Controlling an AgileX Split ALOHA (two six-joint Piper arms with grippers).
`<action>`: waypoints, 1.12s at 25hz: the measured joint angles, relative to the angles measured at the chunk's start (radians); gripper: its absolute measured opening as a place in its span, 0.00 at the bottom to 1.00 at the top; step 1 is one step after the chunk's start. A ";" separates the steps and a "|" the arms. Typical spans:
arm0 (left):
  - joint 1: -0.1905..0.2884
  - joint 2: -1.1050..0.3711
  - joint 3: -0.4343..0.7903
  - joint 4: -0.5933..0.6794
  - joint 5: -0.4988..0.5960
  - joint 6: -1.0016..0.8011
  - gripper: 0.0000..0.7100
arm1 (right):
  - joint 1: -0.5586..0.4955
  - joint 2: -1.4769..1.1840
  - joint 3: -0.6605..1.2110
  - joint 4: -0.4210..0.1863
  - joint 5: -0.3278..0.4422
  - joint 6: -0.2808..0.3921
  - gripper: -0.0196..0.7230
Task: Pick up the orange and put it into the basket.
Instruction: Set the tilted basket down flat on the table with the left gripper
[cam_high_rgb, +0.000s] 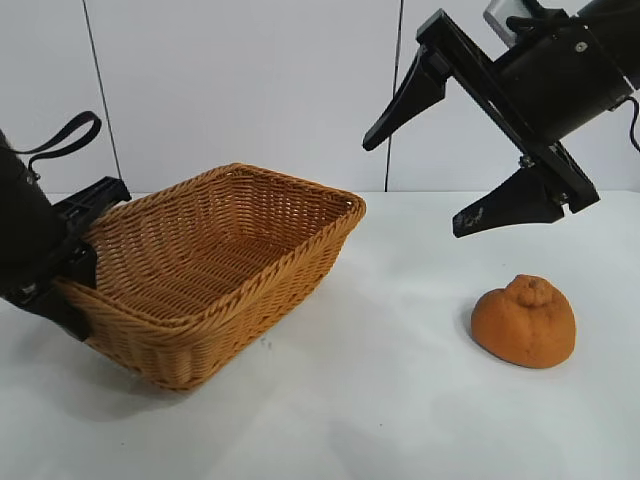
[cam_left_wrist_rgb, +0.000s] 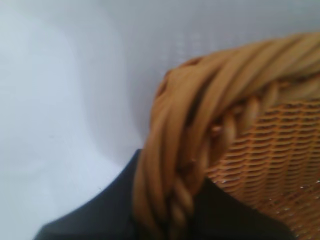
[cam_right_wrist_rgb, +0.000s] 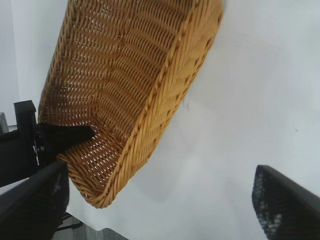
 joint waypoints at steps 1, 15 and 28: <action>0.000 0.000 -0.015 0.000 0.001 0.008 0.13 | 0.000 0.000 0.000 -0.001 0.000 0.000 0.94; 0.176 0.000 -0.184 0.006 0.192 0.394 0.13 | 0.000 0.000 0.000 -0.012 0.000 0.000 0.94; 0.180 0.177 -0.426 -0.130 0.469 0.899 0.13 | 0.000 0.000 0.000 -0.012 0.005 0.000 0.94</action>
